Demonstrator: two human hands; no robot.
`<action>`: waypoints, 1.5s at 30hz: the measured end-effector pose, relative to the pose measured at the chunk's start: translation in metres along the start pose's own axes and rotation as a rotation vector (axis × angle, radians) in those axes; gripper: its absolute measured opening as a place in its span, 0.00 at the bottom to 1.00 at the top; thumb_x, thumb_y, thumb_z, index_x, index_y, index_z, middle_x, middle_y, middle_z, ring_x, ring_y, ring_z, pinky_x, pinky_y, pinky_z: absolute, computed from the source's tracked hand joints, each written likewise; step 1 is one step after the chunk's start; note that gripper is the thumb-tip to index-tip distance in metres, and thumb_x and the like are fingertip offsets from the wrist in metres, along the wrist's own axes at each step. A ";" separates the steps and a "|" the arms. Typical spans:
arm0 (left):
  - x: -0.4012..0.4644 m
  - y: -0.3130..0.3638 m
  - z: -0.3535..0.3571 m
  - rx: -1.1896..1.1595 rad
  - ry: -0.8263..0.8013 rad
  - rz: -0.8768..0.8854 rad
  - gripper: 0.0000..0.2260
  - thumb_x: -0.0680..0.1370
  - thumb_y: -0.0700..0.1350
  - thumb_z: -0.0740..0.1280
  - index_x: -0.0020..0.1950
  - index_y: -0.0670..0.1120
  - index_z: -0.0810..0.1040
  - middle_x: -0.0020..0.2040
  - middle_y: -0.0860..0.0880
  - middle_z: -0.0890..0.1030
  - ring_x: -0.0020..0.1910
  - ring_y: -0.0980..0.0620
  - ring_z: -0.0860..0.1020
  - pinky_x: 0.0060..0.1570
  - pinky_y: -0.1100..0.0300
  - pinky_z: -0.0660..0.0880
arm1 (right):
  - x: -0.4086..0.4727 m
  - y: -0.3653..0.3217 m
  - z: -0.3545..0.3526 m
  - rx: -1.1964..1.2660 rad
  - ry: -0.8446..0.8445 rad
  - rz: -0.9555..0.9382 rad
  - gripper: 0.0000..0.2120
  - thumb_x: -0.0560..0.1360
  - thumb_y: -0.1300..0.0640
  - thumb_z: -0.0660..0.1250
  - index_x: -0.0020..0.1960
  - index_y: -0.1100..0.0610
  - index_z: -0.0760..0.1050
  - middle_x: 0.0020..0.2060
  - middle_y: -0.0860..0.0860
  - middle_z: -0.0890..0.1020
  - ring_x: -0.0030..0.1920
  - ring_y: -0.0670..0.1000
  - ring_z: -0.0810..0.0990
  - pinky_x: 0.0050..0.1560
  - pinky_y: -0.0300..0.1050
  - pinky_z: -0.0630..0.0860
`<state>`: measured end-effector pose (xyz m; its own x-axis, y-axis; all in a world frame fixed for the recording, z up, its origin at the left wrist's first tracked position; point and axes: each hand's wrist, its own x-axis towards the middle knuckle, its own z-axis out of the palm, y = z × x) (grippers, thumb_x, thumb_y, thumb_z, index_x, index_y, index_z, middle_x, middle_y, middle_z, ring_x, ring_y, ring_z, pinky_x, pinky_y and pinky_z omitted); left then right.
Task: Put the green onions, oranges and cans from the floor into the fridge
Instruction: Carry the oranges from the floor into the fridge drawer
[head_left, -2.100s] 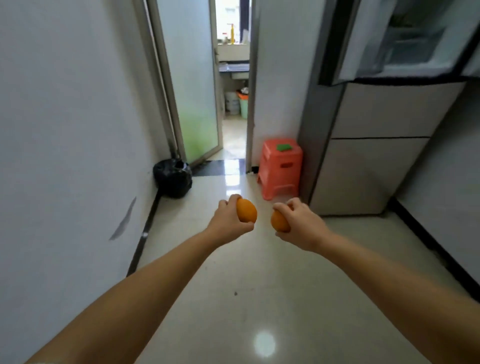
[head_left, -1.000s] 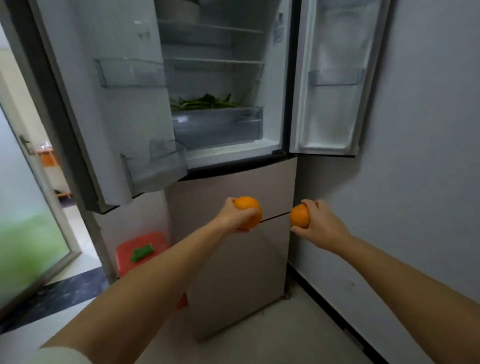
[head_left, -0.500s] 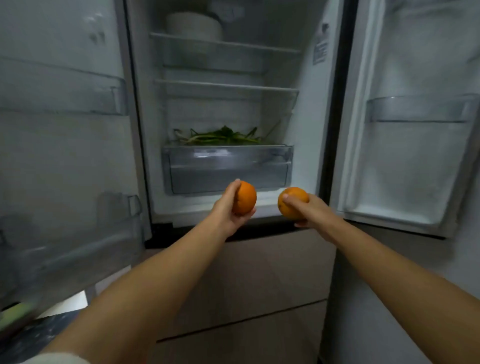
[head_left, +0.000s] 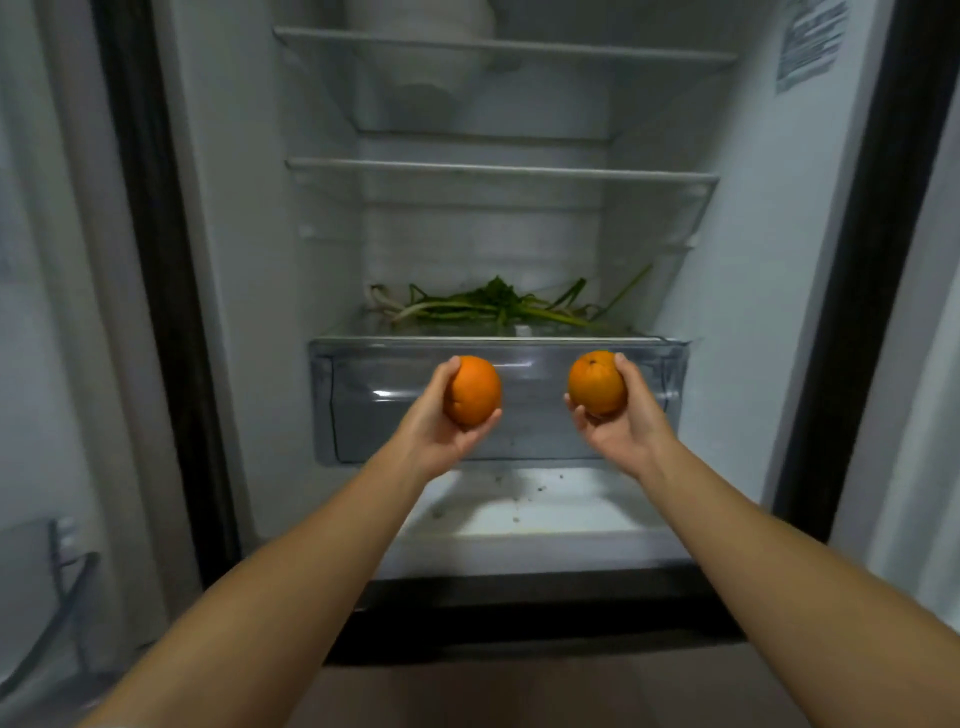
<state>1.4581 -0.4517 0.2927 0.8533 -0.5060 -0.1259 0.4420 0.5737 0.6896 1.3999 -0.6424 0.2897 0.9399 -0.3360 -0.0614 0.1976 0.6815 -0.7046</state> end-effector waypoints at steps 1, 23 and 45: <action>0.010 0.004 -0.002 -0.008 -0.009 -0.005 0.18 0.75 0.53 0.68 0.60 0.46 0.73 0.61 0.40 0.74 0.51 0.43 0.78 0.32 0.53 0.82 | 0.012 -0.002 0.002 0.029 -0.011 0.009 0.17 0.76 0.44 0.64 0.53 0.57 0.72 0.52 0.58 0.75 0.41 0.55 0.77 0.25 0.35 0.75; -0.069 -0.011 0.021 0.027 -0.012 0.194 0.11 0.76 0.55 0.65 0.53 0.50 0.74 0.55 0.44 0.76 0.49 0.45 0.78 0.29 0.63 0.79 | -0.058 -0.041 -0.022 -0.102 -0.211 0.005 0.16 0.75 0.43 0.61 0.54 0.54 0.73 0.50 0.57 0.79 0.40 0.54 0.78 0.26 0.34 0.72; -0.106 0.075 0.115 1.221 0.008 0.536 0.12 0.76 0.55 0.65 0.55 0.50 0.72 0.50 0.49 0.75 0.44 0.53 0.80 0.26 0.64 0.77 | -0.078 -0.115 0.067 -1.022 -0.489 -0.357 0.15 0.73 0.41 0.63 0.53 0.50 0.74 0.45 0.50 0.81 0.37 0.45 0.82 0.33 0.40 0.76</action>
<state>1.3690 -0.4295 0.4400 0.8460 -0.3943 0.3589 -0.4730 -0.2443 0.8465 1.3226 -0.6511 0.4231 0.9272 0.0338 0.3729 0.3645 -0.3095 -0.8783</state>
